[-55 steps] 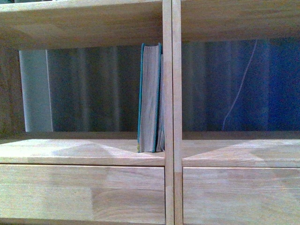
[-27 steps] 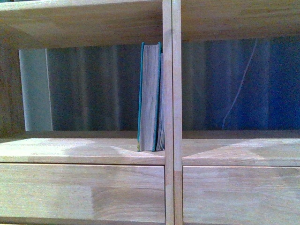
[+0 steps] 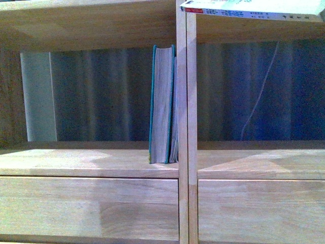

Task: Organize books on shelf

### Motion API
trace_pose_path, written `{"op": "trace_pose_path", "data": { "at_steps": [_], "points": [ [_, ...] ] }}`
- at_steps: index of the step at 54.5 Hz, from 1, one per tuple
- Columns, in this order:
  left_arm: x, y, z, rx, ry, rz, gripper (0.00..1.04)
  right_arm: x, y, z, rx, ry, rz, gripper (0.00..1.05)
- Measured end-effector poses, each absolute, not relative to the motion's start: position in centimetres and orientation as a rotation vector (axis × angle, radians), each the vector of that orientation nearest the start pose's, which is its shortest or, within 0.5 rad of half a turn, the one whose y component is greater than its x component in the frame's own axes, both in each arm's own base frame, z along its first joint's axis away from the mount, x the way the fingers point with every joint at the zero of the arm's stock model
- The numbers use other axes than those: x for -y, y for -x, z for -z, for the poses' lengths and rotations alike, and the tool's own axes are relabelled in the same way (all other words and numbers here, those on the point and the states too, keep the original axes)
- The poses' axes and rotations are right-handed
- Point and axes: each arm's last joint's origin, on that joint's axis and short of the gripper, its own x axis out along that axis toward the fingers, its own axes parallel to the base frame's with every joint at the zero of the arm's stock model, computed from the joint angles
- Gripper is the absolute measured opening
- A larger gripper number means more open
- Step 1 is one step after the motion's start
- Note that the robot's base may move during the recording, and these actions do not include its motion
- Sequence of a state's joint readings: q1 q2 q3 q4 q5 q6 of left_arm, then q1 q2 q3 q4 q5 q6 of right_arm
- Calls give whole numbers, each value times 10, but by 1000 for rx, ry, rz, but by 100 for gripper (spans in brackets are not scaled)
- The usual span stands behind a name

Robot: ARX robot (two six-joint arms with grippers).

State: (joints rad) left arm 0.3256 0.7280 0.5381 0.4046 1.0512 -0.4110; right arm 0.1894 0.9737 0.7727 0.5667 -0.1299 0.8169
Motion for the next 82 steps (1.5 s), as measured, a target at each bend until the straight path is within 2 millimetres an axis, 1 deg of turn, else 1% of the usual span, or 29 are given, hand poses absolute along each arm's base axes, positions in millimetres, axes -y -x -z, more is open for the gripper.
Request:
{"op": "trace_pose_path", "data": {
  "at_steps": [2, 7, 15, 21, 26, 32, 40, 48, 56, 70, 77, 82],
  "points": [
    [-24, -161, -322, 39, 269, 771, 97, -45, -209, -366, 216, -812, -448, 7],
    [-20, -174, -341, 53, 323, 833, 97, -48, -210, -367, 210, -817, -452, 7],
    [-11, -194, -357, 40, 445, 935, 97, -57, -208, -371, 197, -822, -474, 7],
    [-3, -211, -369, 49, 567, 1004, 97, -64, -203, -377, 198, -823, -515, 7],
    [4, -225, -376, 34, 705, 1037, 97, -67, -198, -383, 206, -823, -544, 7],
    [17, -235, -379, 18, 805, 1081, 97, -68, -192, -388, 219, -821, -568, 7],
    [39, -240, -383, -4, 870, 1150, 97, -68, -187, -391, 221, -819, -584, 7],
    [59, -246, -387, -12, 901, 1192, 97, -71, -185, -391, 202, -831, -597, 7],
    [77, -255, -387, -46, 906, 1207, 97, -73, -182, -392, 195, -845, -617, 7],
    [93, -264, -386, -59, 872, 1212, 97, -72, -176, -395, 193, -870, -637, 7],
    [99, -270, -384, -48, 876, 1183, 97, -80, -170, -397, 177, -888, -673, 7],
    [104, -270, -383, -57, 859, 1181, 97, -86, -168, -397, 163, -902, -698, 7]
  ]
}}
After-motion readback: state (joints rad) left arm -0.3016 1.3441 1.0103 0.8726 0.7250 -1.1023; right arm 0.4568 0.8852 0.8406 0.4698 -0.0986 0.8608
